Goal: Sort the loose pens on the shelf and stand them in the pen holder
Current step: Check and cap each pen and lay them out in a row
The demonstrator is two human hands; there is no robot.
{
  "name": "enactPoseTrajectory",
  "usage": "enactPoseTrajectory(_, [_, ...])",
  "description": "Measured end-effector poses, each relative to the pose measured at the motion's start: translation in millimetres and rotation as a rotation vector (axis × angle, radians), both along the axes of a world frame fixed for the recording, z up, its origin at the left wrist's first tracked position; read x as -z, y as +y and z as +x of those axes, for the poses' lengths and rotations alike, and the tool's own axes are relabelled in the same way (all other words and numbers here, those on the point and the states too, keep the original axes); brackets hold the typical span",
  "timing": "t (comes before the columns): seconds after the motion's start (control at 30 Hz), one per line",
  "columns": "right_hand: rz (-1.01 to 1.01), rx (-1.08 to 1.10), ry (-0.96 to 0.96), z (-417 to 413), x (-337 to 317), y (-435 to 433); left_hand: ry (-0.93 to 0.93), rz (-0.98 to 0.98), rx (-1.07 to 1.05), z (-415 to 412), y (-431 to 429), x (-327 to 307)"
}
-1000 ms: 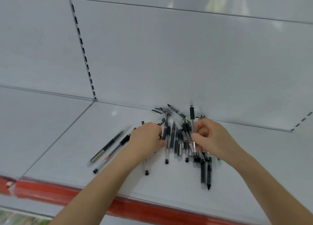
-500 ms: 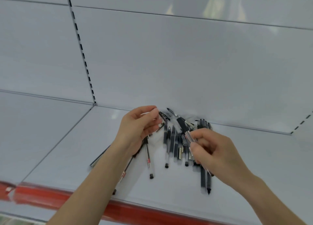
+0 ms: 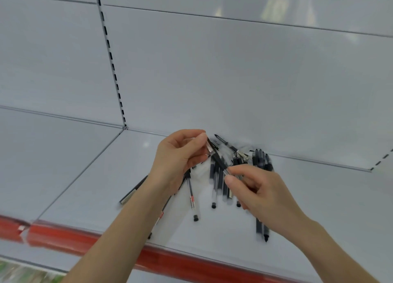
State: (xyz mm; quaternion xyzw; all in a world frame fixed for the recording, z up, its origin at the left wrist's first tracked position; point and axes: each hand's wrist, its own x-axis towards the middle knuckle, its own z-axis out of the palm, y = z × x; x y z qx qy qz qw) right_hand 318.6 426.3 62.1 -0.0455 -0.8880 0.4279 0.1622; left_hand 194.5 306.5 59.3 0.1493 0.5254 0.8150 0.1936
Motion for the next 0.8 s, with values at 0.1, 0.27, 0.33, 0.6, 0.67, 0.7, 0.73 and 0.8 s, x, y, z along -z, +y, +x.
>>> enactPoseTrajectory(0.1, [-0.017, 0.012, 0.036, -1, 1, -1, 0.013, 0.006, 0.015, 3, 1, -2])
enactPoseTrajectory(0.27, [-0.026, 0.001, 0.048, -4, -1, -1, 0.025, 0.015, -0.001, 5, 1, -4])
enactPoseTrajectory(0.33, [-0.012, 0.004, 0.053, -6, 2, -3, 0.029, 0.006, -0.004, 5, 0, -4])
enactPoseTrajectory(0.6, [-0.203, -0.006, -0.122, -26, -5, 6, 0.086, -0.13, -0.079, -7, -4, 1])
enactPoseTrajectory(0.67, [-0.215, 0.028, -0.159, -36, -1, 15, 0.122, -0.211, -0.1, -12, -8, 4])
enactPoseTrajectory(0.7, [-0.176, 0.05, -0.169, -40, 2, 19, 0.152, -0.27, -0.119, -16, -12, 6])
enactPoseTrajectory(0.73, [-0.13, 0.074, -0.18, -44, 7, 22, 0.198, -0.35, -0.148, -20, -16, 10])
enactPoseTrajectory(0.8, [-0.029, 0.114, -0.202, -52, 14, 27, 0.34, -0.56, -0.225, -31, -24, 18])
